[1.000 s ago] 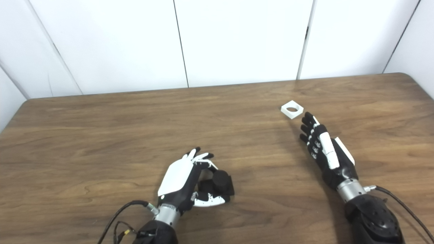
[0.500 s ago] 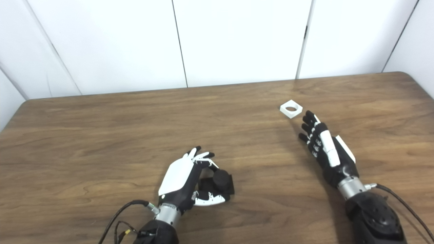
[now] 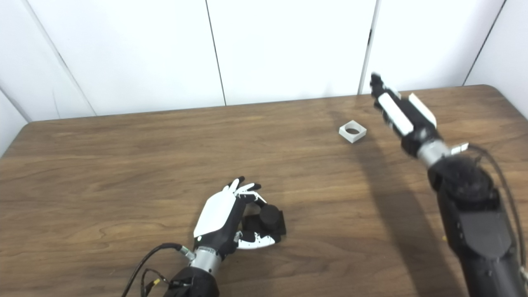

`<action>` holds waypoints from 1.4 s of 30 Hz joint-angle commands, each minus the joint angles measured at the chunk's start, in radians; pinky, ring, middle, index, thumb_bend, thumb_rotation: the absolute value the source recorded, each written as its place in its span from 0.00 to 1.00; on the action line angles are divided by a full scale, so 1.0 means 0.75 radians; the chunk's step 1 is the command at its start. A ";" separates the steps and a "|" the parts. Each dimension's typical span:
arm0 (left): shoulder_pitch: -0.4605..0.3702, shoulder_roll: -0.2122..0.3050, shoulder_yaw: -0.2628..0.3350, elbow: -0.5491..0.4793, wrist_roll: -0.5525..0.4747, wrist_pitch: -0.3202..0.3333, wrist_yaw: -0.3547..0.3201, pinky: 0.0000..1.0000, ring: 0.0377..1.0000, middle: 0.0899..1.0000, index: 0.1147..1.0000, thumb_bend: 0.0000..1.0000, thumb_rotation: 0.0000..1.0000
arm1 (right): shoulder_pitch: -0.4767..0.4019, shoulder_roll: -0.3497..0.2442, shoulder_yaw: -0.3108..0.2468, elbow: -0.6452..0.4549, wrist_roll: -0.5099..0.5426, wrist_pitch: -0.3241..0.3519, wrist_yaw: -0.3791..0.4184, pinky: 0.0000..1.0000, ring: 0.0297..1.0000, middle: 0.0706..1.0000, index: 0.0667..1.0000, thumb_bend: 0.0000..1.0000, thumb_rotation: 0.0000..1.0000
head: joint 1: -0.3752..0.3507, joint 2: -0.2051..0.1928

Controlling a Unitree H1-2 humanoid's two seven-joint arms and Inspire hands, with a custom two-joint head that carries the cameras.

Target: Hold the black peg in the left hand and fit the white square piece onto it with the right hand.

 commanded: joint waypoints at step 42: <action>-0.005 0.000 0.011 0.112 -0.020 -0.007 0.087 1.00 1.00 0.87 0.42 0.52 0.07 | -0.592 -0.251 0.592 0.551 -0.963 -0.457 0.116 1.00 1.00 0.97 0.74 0.92 0.21 | -0.032 -0.081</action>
